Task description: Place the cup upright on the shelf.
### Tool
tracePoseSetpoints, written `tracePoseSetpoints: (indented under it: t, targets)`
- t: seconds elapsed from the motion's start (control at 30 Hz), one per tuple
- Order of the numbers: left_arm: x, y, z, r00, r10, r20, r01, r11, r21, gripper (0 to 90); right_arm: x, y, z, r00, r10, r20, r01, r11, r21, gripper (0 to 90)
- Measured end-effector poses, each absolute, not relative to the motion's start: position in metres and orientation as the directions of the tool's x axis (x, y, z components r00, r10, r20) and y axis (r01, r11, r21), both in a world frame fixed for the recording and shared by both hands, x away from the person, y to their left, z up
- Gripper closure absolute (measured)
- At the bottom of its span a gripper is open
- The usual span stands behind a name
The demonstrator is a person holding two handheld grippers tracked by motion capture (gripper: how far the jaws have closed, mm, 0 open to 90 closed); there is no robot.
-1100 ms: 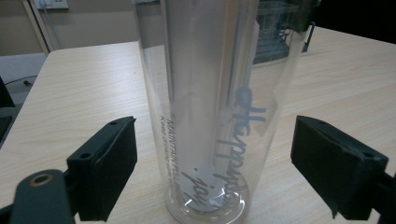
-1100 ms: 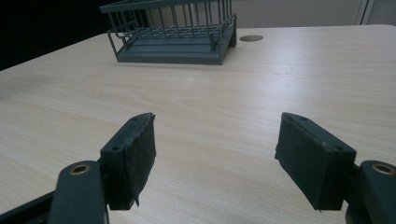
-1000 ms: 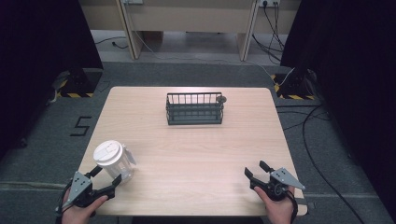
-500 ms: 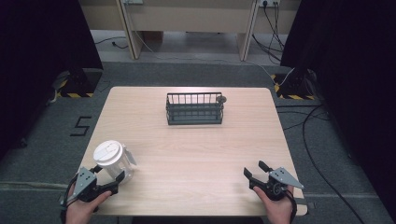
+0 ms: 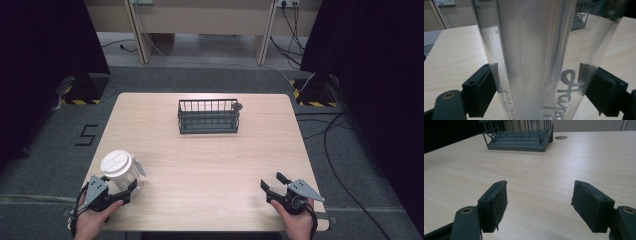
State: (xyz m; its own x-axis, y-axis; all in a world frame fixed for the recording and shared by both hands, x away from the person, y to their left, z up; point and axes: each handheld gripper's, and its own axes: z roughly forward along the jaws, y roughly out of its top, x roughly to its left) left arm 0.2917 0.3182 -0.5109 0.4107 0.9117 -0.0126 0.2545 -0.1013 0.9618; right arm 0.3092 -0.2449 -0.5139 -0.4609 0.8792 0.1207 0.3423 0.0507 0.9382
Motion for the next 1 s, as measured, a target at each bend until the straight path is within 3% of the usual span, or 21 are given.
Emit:
tracePoseSetpoints:
  t: [1.0]
  targets:
    - [0.296, 0.318, -0.500, 0.411, 0.911, -0.026, 0.248, -0.084, 0.965, 17.3, 0.309, -0.244, -0.514, -0.466, 0.877, 0.114, 0.343, 0.060, 0.937, 28.9]
